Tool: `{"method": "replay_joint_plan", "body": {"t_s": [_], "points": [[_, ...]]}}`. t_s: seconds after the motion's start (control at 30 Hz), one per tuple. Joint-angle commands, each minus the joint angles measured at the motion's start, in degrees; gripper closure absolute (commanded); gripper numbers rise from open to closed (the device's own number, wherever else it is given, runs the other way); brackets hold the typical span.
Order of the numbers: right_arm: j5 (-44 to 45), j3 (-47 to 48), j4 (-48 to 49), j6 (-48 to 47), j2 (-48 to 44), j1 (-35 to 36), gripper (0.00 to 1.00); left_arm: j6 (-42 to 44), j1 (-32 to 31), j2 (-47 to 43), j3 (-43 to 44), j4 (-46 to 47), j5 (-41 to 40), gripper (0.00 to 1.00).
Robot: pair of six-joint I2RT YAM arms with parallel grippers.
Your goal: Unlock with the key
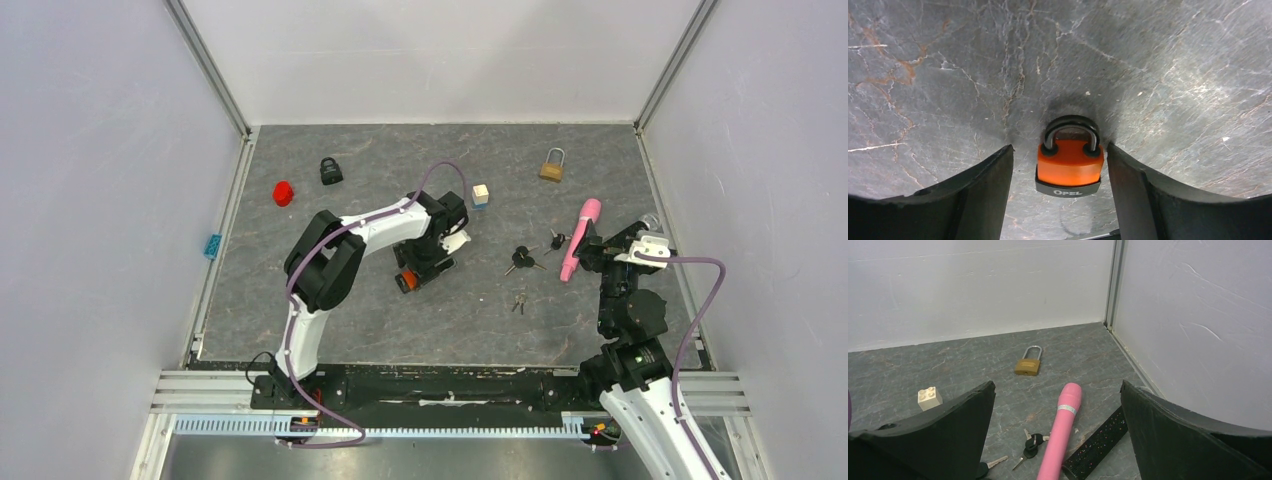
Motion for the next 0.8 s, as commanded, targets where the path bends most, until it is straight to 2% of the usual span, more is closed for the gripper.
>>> {"method": "replay_joint_plan", "body": {"t_s": [0.0,0.2,0.33,0.47,0.6,0.77], "points": [[0.81,1.29,0.87,-0.64,-0.2,0.51,0.02,-0.6,-0.47,0.59,0.09,0.47,0.0,0.27],[1.18,1.28,0.87,-0.73,-0.46,0.59,0.02,-7.37,-0.46,-0.58,-1.36,1.03,-1.38,0.5],[1.32,1.16,0.83,-0.81,-0.81,0.59,0.02,-18.1,0.24,-2.39,-2.22,1.63,-7.27,0.67],[1.19,1.31,0.7,-0.81,-0.97,0.68,0.02,-27.45,3.8,-6.36,-5.18,5.3,-4.84,0.75],[1.22,1.25,0.49,-0.9,-1.42,0.77,0.02,-38.01,11.36,-12.74,-11.41,12.87,2.25,0.78],[1.07,1.33,0.4,-0.97,-1.43,0.94,0.02,-44.88,17.32,-19.41,-17.61,19.57,8.47,0.79]]}}
